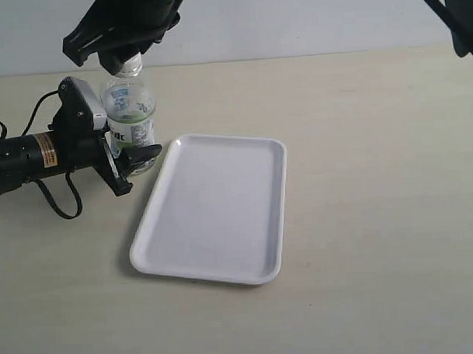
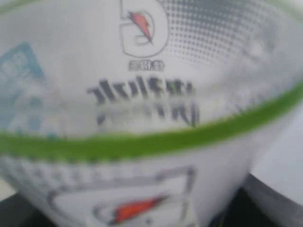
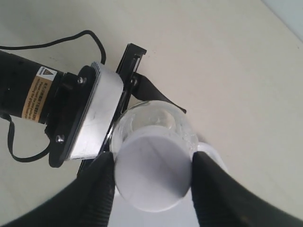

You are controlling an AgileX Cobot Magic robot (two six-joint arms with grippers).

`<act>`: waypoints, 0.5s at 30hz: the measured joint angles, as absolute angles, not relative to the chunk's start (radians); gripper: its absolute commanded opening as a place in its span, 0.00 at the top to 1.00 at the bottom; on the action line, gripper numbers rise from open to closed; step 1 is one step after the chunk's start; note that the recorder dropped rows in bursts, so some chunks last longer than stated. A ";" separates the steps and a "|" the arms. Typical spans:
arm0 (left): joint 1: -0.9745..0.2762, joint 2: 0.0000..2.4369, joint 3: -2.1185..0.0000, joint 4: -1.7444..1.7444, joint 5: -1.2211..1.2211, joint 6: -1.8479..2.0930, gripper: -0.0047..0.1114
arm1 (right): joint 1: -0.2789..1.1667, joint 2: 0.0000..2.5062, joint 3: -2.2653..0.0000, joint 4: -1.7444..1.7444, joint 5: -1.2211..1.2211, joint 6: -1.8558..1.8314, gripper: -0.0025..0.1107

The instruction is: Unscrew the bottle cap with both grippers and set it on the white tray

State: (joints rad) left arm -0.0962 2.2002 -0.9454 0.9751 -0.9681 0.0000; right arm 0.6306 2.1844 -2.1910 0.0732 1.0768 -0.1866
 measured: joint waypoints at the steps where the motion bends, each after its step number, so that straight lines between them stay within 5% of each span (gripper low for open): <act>1: -0.096 2.200 -0.945 0.975 -0.968 0.000 0.96 | 0.631 2.184 -2.191 0.073 1.077 -0.184 0.79; 4: -0.096 2.200 -0.945 0.975 -0.968 0.000 0.96 | 0.631 2.184 -2.191 0.073 1.077 -0.183 0.98; 15: -0.096 2.200 -0.945 0.975 -0.968 0.000 0.96 | 0.631 2.184 -2.191 0.073 1.076 -0.319 0.98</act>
State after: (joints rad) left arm -0.0962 2.2002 -0.9454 0.9751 -0.9681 0.0000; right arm 0.6306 2.1844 -2.1910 0.0732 1.0761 -0.3191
